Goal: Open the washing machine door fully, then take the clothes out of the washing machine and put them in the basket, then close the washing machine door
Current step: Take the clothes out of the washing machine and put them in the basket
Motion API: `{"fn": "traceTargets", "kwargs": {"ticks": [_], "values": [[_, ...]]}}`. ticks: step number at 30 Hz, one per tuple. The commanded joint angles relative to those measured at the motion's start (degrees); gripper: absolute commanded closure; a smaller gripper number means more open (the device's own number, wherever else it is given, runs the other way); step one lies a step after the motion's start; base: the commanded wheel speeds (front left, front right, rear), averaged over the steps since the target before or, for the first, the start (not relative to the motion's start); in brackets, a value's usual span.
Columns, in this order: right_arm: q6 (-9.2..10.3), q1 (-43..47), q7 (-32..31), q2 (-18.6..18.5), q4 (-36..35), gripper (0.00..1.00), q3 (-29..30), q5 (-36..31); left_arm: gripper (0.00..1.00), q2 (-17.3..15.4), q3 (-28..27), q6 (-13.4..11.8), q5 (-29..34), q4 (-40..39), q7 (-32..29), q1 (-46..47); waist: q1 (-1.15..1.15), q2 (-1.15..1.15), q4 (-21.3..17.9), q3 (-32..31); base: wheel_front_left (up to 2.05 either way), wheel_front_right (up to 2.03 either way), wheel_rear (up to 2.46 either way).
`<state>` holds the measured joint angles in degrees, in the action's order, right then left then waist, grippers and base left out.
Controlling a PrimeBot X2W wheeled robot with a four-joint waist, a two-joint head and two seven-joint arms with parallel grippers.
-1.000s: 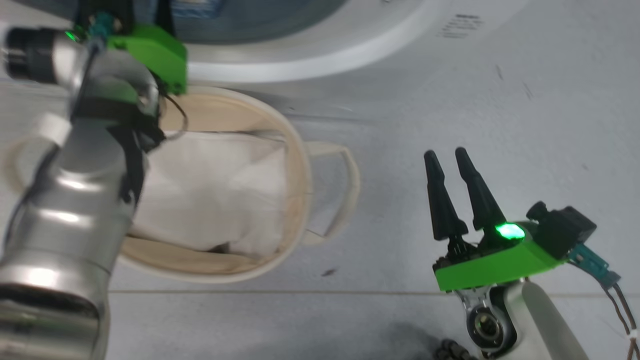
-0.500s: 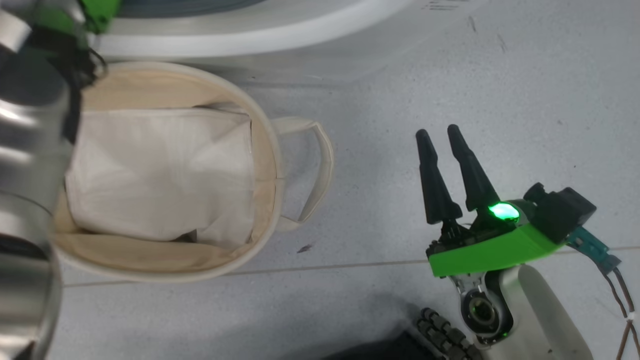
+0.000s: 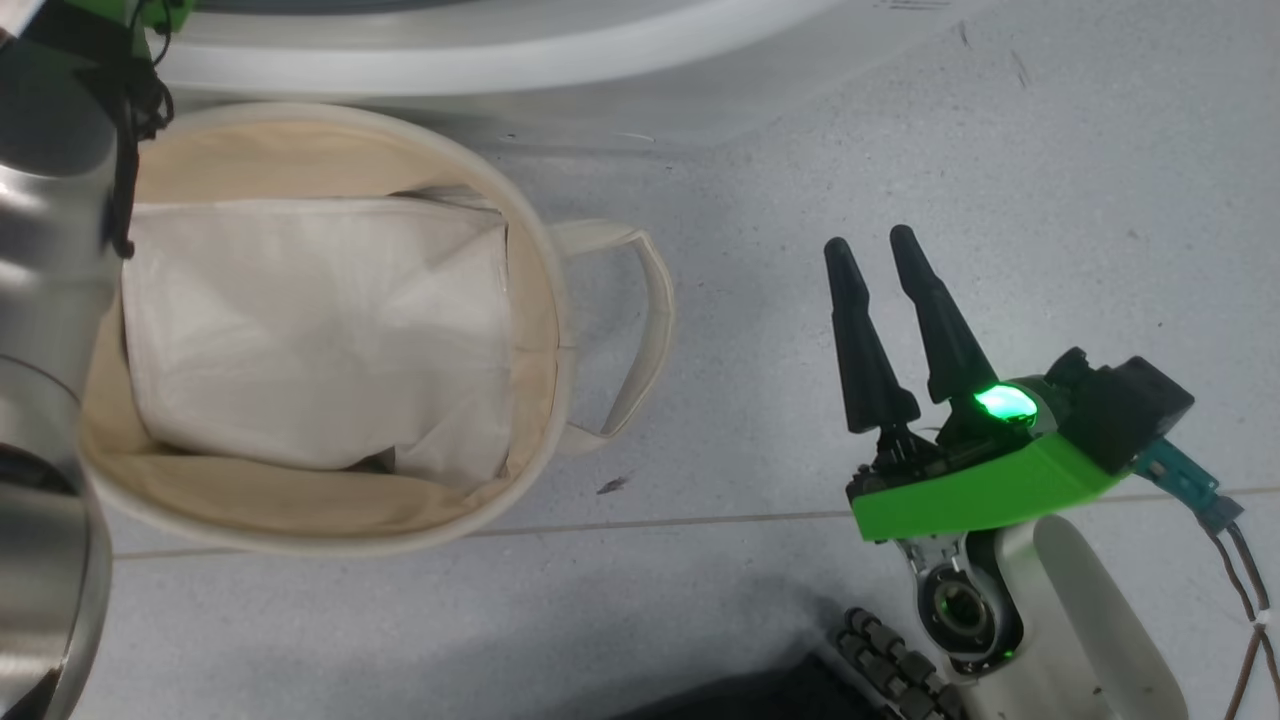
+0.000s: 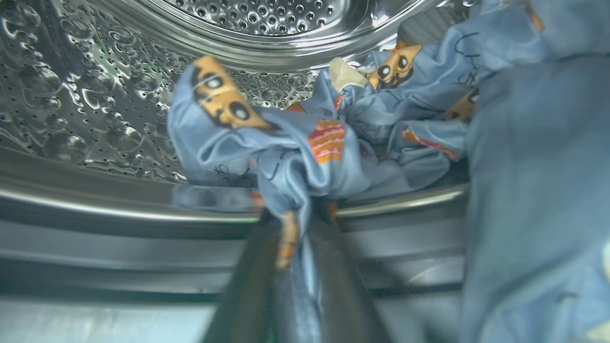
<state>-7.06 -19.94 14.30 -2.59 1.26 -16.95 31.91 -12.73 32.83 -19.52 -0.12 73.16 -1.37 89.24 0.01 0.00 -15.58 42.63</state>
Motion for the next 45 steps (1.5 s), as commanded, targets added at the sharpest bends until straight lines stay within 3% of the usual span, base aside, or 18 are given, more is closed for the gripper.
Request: {"fn": "traceTargets", "kwargs": {"ticks": [1,14,19,36,45], "values": [[-0.43,0.9,0.7,-0.3,-1.8,0.0,-1.2,-0.3,1.0,-1.8,-0.1,0.2,-0.1,-0.4,0.6,0.8,-0.01,0.0,0.1,-0.2,0.0,0.0,0.0],[-0.43,2.2,0.7,-0.3,-0.3,0.0,-1.0,-1.9,1.0,1.9,-2.9,2.5,-6.1,-1.4,13.8,-4.7,-0.01,0.0,2.4,-6.9,0.0,0.0,0.0],[-0.43,3.4,0.7,-0.3,0.3,0.0,-0.6,-3.1,1.0,3.7,-4.6,2.6,-8.7,-6.9,16.3,-8.8,-0.01,0.0,4.1,-11.1,0.0,0.0,0.0],[-0.43,10.5,0.7,-0.3,2.7,0.0,3.5,-5.8,1.0,4.0,-8.2,1.6,-7.7,-58.9,16.4,-38.2,-0.01,0.0,10.7,-26.8,0.0,0.0,0.0],[-0.43,13.4,0.7,-0.3,3.0,0.0,4.3,-6.8,1.0,5.3,-9.2,1.9,-6.5,-75.0,16.4,-47.0,-0.01,0.0,13.7,-31.3,0.0,0.0,0.0]]}}
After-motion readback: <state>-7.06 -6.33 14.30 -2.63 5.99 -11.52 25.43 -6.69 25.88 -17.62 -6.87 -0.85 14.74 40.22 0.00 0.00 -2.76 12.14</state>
